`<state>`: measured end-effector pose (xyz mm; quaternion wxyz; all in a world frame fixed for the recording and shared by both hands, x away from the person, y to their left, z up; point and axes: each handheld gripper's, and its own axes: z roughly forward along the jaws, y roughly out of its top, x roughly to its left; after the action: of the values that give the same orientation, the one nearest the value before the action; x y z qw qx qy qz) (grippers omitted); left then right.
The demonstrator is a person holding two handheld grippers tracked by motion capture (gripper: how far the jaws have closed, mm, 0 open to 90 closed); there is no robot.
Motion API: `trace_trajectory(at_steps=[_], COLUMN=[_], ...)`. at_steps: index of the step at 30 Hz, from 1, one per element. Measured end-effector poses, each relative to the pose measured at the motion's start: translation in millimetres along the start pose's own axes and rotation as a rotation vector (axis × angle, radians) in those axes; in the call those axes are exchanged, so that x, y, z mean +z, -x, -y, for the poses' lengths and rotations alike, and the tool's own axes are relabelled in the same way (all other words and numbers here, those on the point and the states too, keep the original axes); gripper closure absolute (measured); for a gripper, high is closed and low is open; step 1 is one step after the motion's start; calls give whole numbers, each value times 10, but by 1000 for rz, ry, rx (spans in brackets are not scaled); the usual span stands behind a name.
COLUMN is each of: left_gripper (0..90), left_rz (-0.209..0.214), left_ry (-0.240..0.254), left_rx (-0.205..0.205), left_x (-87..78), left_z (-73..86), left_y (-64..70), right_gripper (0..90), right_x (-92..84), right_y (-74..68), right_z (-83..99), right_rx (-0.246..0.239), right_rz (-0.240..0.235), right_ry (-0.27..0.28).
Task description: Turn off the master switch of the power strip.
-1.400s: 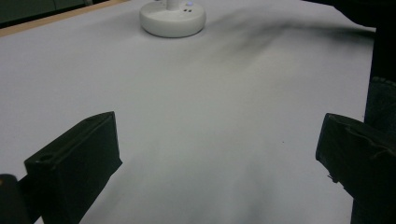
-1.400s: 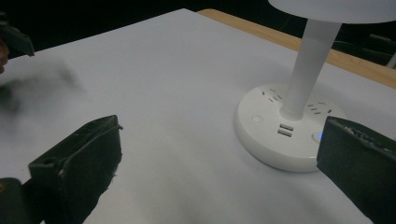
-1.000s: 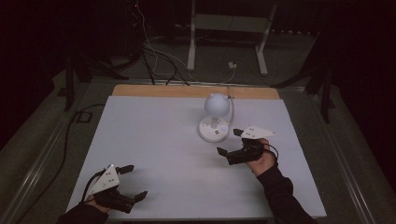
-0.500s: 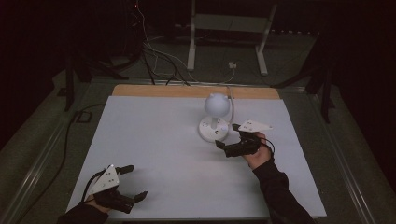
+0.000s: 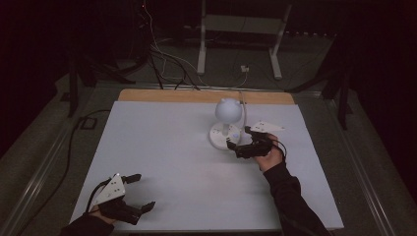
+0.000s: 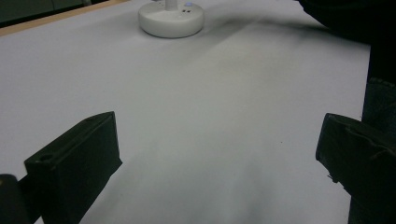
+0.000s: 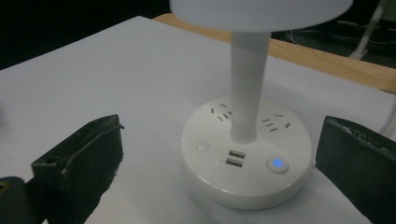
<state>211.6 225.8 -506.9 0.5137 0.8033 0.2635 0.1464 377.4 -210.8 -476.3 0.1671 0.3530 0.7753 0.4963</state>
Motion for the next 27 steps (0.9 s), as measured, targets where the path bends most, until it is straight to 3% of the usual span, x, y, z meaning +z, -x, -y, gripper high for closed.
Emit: trace_trajectory(at_steps=[8,15,17,22,26,27], left_gripper=[3,3,3,3,3,2], left_rz=[0,1,1,3,2,3], left_ry=[0,-2,-1,0,-1,-2], left_rx=[1,-1,-2,-3,-4,-4], left_x=[1,1,0,-2,-1,0], left_z=[0,0,0,1,1,1], left_y=[0,-3,-4,-3,-5,-4], right_gripper=[35,100,164,179,241,311], right_x=[111,175,187,221,242,250], right_y=[88,146,163,208,244,265], right_z=[12,-18,-25,-24,-20,-19], right_rx=[39,76,83,115,152,176], right_rz=[30,54,63,110,142,172], right_ry=[-20,-20,-30,-12,-20,-22])
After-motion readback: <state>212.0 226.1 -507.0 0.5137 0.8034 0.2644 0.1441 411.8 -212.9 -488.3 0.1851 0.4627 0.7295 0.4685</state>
